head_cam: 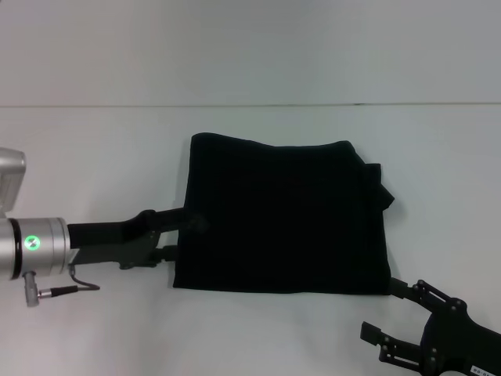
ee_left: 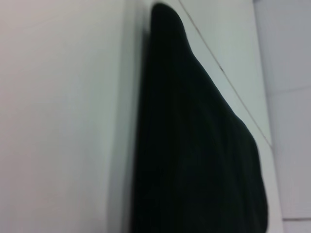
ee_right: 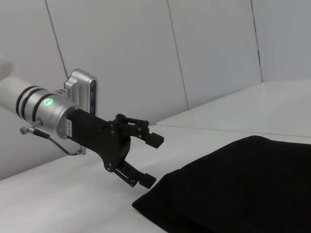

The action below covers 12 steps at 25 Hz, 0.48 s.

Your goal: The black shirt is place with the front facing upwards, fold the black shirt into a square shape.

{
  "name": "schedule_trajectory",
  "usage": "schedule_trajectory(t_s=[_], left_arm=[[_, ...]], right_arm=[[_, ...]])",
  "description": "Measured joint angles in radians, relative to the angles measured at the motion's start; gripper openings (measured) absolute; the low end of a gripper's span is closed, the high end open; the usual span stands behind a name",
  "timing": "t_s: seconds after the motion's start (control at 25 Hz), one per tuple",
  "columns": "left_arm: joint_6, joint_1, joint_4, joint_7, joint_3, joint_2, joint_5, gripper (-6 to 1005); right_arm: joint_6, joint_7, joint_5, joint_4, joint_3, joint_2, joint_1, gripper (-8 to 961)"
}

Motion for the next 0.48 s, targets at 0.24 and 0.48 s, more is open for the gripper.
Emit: schedule_trajectory(t_s=[0.24,0.48], left_arm=[[-0.064,-0.003,0.004,-0.002,0.006,0.012,0.003,950],[-0.081,-0.008,0.002,-0.003,0.023,0.004,0.004,949]], right_arm=[[0.000,0.001,0.000,-0.001,0.001,0.000,0.000,945],[-0.004,0.001,0.000,-0.002,0.003,0.000,0.000,945]])
